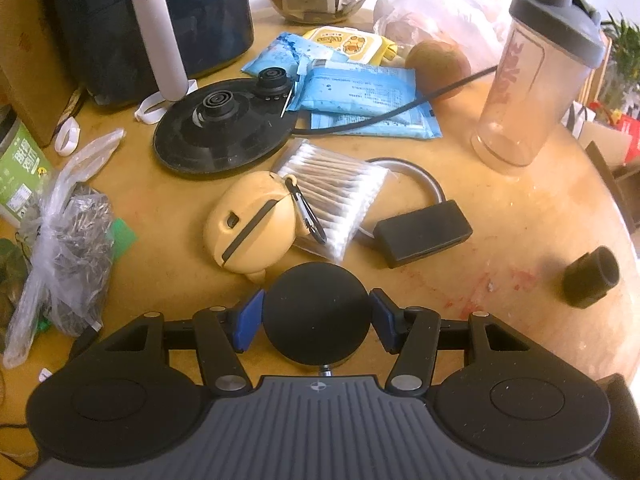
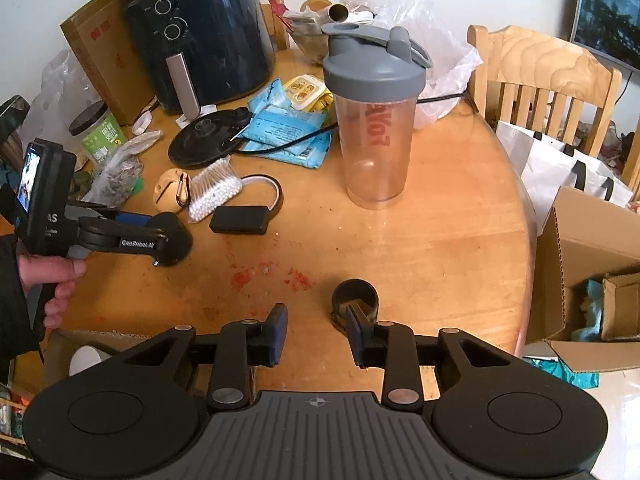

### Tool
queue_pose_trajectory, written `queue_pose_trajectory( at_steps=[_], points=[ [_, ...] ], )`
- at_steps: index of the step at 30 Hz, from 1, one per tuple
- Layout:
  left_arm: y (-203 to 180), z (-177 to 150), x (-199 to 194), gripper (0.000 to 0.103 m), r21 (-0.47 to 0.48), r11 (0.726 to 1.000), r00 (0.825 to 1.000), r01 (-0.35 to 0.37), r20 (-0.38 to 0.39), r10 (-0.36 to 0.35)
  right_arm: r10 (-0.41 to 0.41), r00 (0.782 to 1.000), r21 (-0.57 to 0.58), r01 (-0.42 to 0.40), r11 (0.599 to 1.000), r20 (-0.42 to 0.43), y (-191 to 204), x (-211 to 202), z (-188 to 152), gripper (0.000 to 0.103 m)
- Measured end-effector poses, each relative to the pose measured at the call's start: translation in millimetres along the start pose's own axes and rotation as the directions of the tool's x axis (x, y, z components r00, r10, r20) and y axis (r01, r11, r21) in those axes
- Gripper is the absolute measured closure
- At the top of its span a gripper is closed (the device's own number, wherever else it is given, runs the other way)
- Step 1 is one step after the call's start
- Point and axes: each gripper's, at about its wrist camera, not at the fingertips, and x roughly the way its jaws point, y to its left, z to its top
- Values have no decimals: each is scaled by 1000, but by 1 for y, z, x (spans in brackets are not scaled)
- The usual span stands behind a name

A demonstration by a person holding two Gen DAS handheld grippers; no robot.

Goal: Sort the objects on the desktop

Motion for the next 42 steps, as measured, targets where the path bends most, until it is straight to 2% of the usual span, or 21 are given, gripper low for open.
queue_pose_trajectory(
  at_steps=[2, 4, 6, 8, 12, 17, 21, 28, 31, 34, 39, 42],
  points=[
    [0, 1, -4, 48, -5, 1000, 1000, 3, 12, -3, -10, 1000, -10, 9, 1000, -9, 0, 2, -2, 58],
    [-1, 2, -9, 48, -9, 1000, 1000, 9, 23, -9, -33, 999, -22, 33, 999, -13, 0, 3, -3, 24],
    [-2, 3, -14, 48, -8, 1000, 999, 11, 34, -10, -72, 997, -32, 72, 997, -13, 0, 4, -3, 0],
    [-2, 4, -19, 48, -8, 1000, 999, 12, 42, -11, -98, 995, -38, 98, 994, -4, 0, 4, -3, 0],
    [-2, 6, -30, 48, -14, 1000, 998, 12, 62, -11, -131, 991, -44, 129, 991, -38, -2, 9, -1, 0],
    [0, 8, -48, 47, -36, 999, 996, 16, 86, -13, -53, 997, -54, 50, 997, -56, -1, 13, -3, 0],
    [2, 8, -62, 47, -53, 998, 994, 17, 106, -11, -24, 996, 2, 25, 1000, -91, -4, 18, -2, 0],
    [5, 9, -86, 47, -82, 997, 991, 13, 135, -2, -86, 987, -96, 74, 993, -133, 0, 32, -1, 0],
    [7, 8, -96, 47, -95, 995, 989, 11, 147, 3, -51, 984, -63, 40, 997, -174, -4, 40, 1, 0],
    [8, 6, -105, 47, -104, 994, 988, 9, 156, 8, -23, 983, -14, 21, 1000, -179, -12, 46, 1, 0],
    [10, -1, -119, 47, -126, 992, 986, 7, 165, 14, -31, 985, -21, 28, 999, -169, -21, 55, 5, 0],
    [11, -6, -126, 47, -140, 990, 986, 7, 165, 16, -7, 989, -24, 4, 1000, -145, -26, 62, 7, 10]
  ],
)
